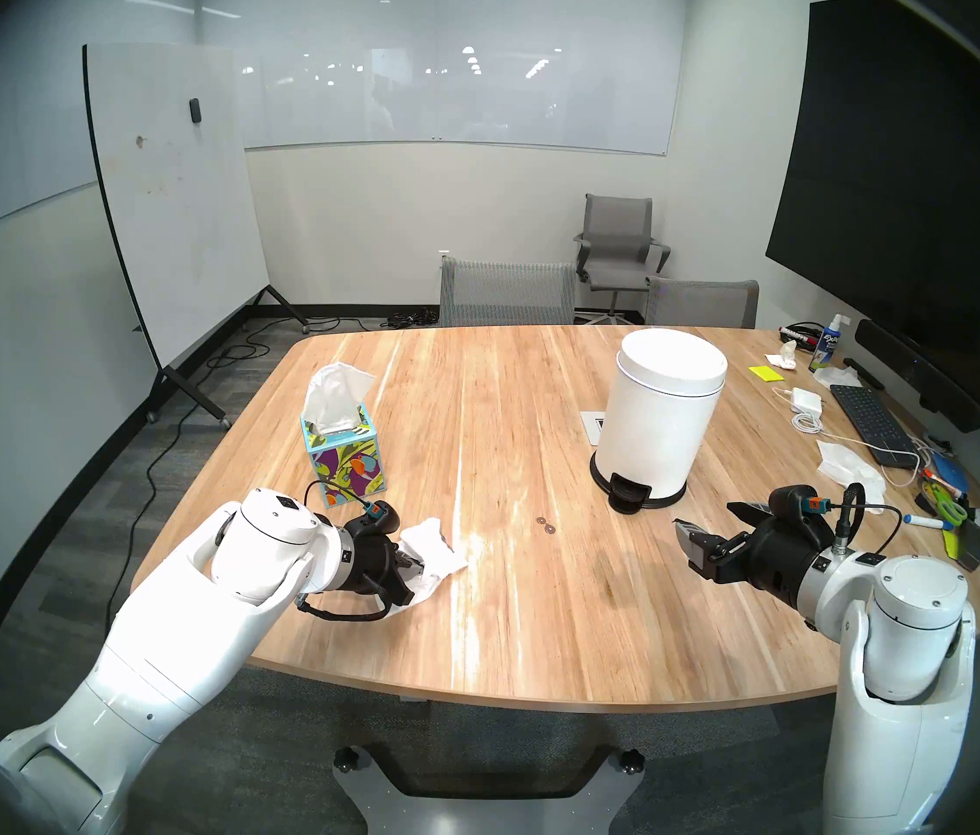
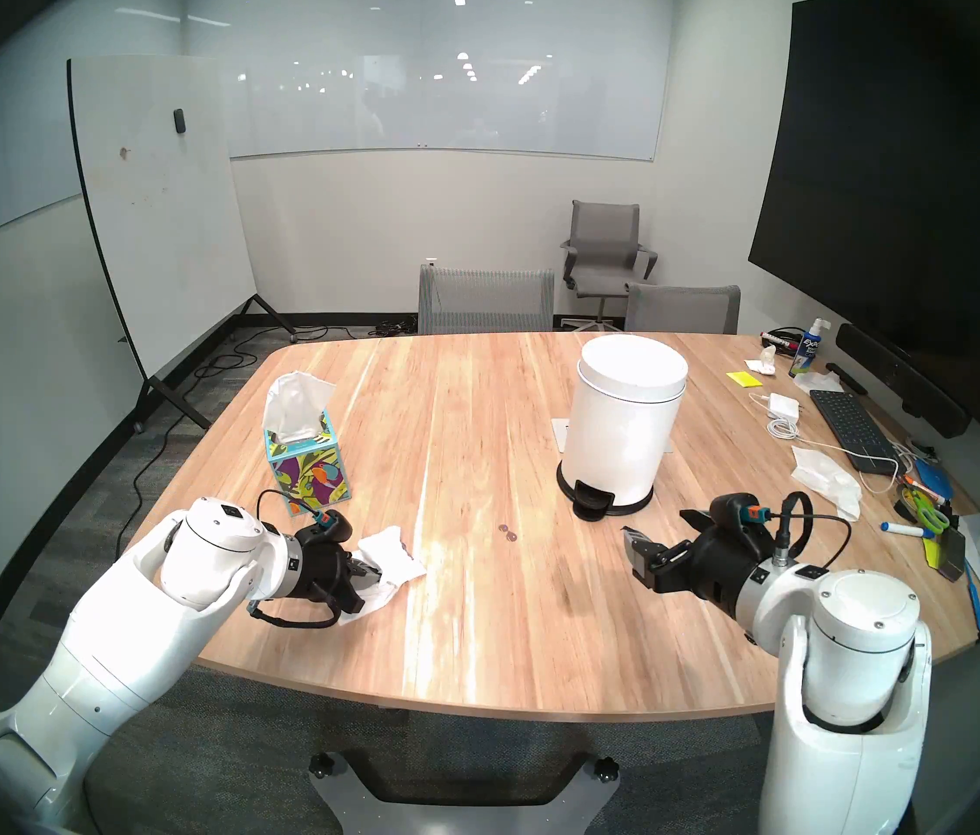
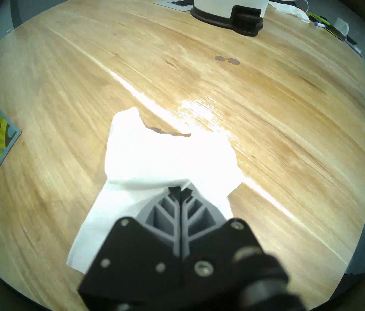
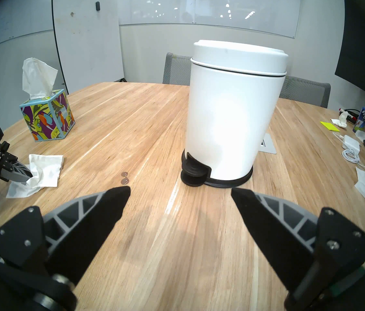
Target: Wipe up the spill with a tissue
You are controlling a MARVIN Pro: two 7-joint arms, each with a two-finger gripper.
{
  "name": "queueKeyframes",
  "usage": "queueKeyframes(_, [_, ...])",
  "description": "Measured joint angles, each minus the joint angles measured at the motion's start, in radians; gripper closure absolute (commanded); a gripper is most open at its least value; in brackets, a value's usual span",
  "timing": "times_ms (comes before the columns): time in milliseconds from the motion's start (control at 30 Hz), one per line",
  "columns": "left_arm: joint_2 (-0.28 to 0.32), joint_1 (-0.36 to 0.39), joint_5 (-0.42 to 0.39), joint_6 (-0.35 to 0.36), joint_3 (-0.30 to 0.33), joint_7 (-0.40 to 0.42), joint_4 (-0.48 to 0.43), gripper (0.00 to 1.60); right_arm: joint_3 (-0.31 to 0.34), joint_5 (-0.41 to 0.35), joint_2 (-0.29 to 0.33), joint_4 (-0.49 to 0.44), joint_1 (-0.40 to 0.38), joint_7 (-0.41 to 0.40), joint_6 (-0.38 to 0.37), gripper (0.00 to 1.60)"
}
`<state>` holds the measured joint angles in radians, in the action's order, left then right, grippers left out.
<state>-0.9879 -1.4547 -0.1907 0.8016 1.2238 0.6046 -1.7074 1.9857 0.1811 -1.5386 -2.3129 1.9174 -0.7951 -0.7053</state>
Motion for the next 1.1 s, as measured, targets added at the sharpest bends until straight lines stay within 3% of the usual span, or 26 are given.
queueKeyframes(800, [-0.064, 0.070, -0.009, 0.015, -0.045, -0.037, 0.062, 1.60, 0.000, 0.000, 0.000, 0.000, 0.000, 0.000, 0.000, 0.00])
queueKeyframes(1100, [-0.098, 0.121, -0.017, 0.016, -0.059, -0.051, 0.126, 1.60, 0.000, 0.000, 0.000, 0.000, 0.000, 0.000, 0.000, 0.00])
